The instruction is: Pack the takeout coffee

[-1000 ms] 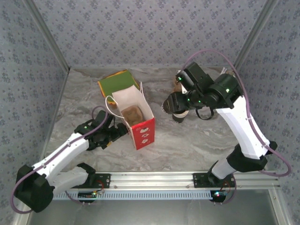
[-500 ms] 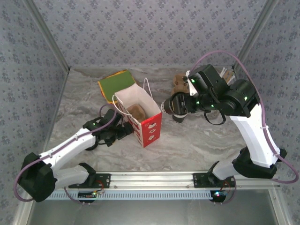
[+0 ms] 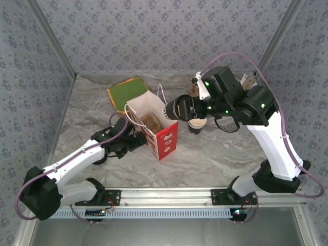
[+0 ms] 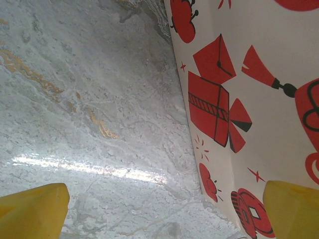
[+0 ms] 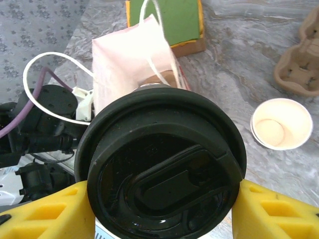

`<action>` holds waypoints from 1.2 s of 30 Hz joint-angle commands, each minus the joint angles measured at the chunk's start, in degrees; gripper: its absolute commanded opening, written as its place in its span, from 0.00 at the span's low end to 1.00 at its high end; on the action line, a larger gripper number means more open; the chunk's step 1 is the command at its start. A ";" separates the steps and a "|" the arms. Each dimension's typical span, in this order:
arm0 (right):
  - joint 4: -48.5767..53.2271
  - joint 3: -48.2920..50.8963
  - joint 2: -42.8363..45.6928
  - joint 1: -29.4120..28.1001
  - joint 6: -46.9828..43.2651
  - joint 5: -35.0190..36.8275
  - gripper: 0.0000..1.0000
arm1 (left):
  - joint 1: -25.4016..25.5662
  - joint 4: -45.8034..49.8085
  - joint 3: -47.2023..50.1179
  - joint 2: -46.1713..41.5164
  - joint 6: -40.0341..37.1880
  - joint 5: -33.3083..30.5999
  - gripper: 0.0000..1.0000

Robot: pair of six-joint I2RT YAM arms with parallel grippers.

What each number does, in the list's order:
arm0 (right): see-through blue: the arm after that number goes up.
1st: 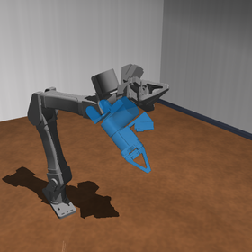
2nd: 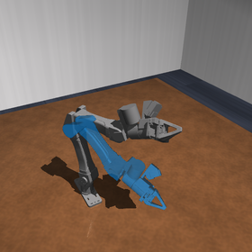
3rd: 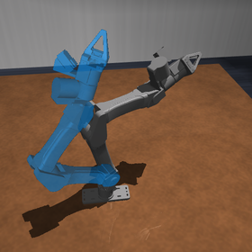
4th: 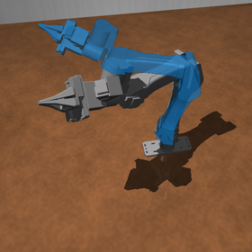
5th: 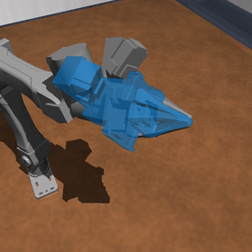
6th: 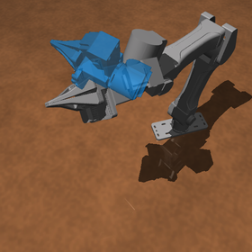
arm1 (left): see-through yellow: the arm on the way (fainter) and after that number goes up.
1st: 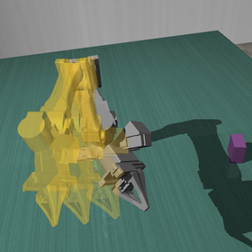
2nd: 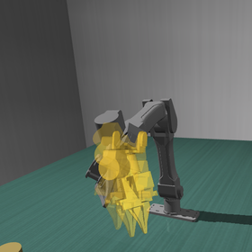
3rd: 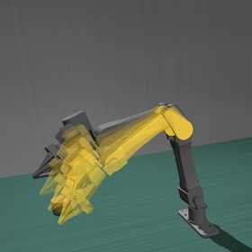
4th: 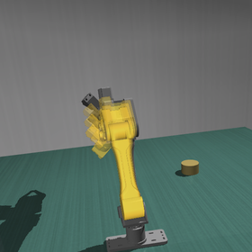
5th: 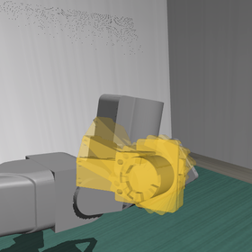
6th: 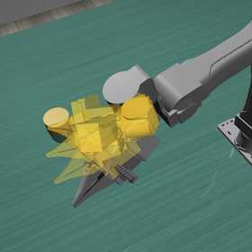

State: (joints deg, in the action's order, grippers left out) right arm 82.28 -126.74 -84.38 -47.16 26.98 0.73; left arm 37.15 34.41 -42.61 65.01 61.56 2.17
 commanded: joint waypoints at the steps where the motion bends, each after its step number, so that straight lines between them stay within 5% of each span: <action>1: -2.38 -1.50 -2.80 -1.25 0.17 -1.61 0.62 | 0.31 -0.42 -1.53 0.11 -0.87 -0.57 1.00; 36: 11.99 -17.87 -31.62 -6.63 -4.48 4.62 0.62 | -5.85 8.03 0.58 -12.16 -6.09 -0.44 1.00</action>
State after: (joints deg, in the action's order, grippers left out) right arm 91.29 -143.13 -115.07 -53.56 23.46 4.21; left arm 31.90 40.56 -42.59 53.98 56.84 1.45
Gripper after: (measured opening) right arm 0.629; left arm 0.997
